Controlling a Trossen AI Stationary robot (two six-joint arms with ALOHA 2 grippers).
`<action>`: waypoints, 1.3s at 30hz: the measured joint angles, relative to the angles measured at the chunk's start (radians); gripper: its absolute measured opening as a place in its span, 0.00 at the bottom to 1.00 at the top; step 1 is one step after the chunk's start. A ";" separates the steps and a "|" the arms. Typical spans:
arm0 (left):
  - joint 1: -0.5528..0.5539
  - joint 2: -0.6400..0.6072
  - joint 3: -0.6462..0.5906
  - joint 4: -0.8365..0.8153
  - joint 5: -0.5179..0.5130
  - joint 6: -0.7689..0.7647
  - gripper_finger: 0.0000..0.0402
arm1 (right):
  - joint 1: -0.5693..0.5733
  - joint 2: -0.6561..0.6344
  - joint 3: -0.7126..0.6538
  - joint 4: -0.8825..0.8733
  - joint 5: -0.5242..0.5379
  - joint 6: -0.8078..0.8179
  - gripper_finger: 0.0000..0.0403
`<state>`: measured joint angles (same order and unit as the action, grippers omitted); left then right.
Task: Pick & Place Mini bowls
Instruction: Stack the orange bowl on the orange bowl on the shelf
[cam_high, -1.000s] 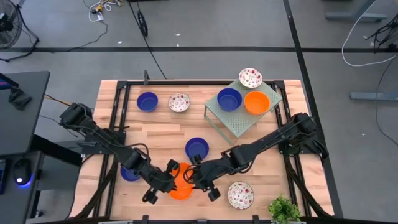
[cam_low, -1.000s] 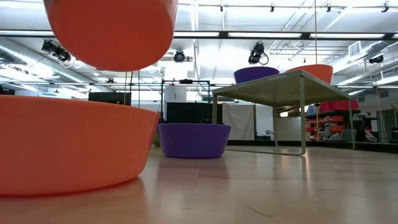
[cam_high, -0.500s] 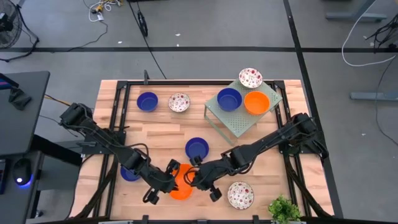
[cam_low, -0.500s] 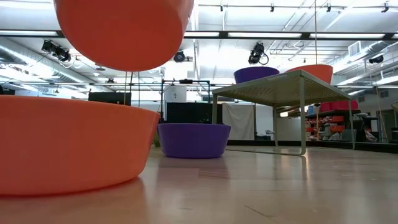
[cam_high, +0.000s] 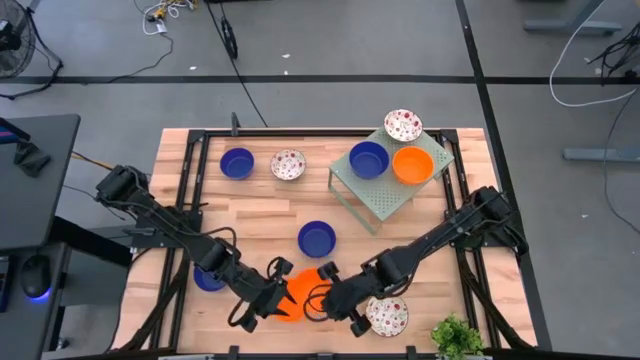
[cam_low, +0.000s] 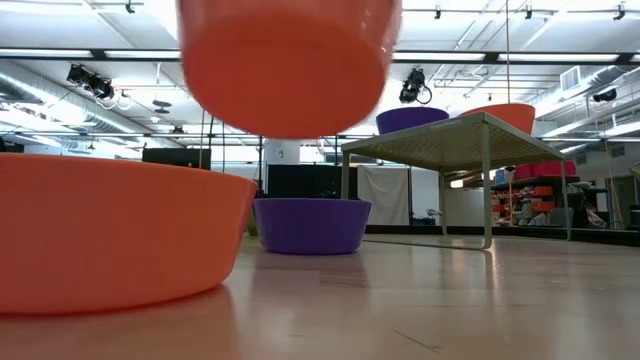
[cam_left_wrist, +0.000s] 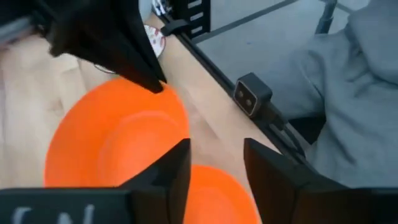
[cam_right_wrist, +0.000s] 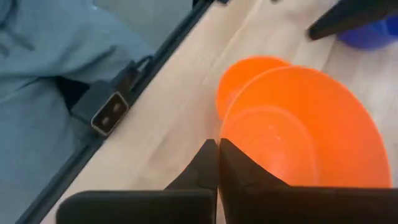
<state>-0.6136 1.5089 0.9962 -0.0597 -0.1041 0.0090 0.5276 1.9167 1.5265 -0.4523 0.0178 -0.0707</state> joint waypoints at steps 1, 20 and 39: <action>0.000 0.000 0.000 -0.001 -0.020 0.000 0.41 | 0.012 0.000 0.000 -0.010 0.008 0.015 0.00; 0.006 -0.032 -0.001 -0.102 -0.236 -0.024 0.43 | 0.256 -0.331 0.001 -0.741 0.619 0.588 0.00; 0.006 -0.031 0.000 -0.141 -0.236 -0.031 0.43 | -0.200 -0.833 -0.244 -0.915 0.742 0.590 0.00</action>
<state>-0.6079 1.4780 0.9957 -0.2006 -0.3401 -0.0216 0.3276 1.0833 1.2822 -1.3671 0.7595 0.5194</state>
